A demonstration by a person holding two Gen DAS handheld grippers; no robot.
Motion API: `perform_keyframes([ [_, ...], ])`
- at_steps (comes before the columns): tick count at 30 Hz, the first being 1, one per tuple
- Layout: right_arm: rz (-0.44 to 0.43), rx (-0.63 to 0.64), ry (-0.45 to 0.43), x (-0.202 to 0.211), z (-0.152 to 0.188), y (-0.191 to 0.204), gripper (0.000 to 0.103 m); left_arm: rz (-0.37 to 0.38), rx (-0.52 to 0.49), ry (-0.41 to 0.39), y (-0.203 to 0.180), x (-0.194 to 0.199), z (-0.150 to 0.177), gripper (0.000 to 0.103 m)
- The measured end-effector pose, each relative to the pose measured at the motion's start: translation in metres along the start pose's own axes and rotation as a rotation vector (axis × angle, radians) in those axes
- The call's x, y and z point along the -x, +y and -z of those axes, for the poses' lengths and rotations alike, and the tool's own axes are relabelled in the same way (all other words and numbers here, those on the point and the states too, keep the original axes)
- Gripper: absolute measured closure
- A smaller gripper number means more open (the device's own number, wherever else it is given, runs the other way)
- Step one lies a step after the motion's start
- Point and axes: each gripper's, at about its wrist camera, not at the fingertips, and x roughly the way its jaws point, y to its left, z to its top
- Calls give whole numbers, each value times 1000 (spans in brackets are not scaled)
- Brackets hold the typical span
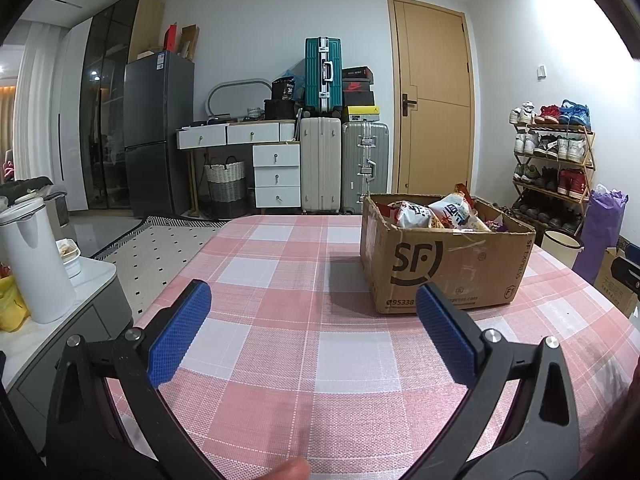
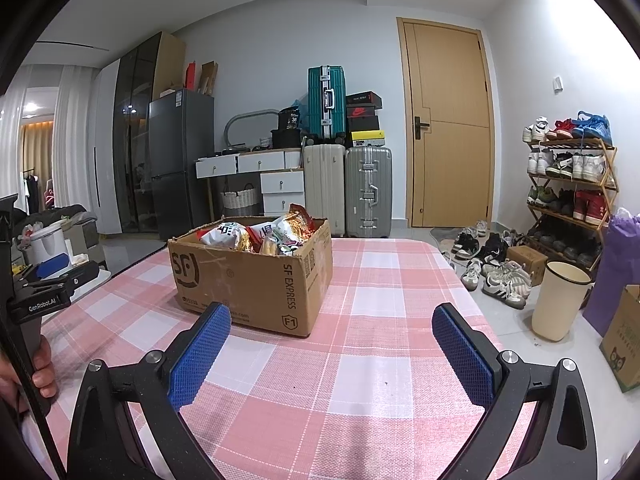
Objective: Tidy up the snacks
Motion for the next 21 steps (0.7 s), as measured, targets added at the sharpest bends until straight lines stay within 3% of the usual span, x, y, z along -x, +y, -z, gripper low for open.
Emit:
perform_keyframes([
  [21, 0, -1, 1, 0, 1, 0, 0, -9, 4, -1, 2, -1, 0, 1],
])
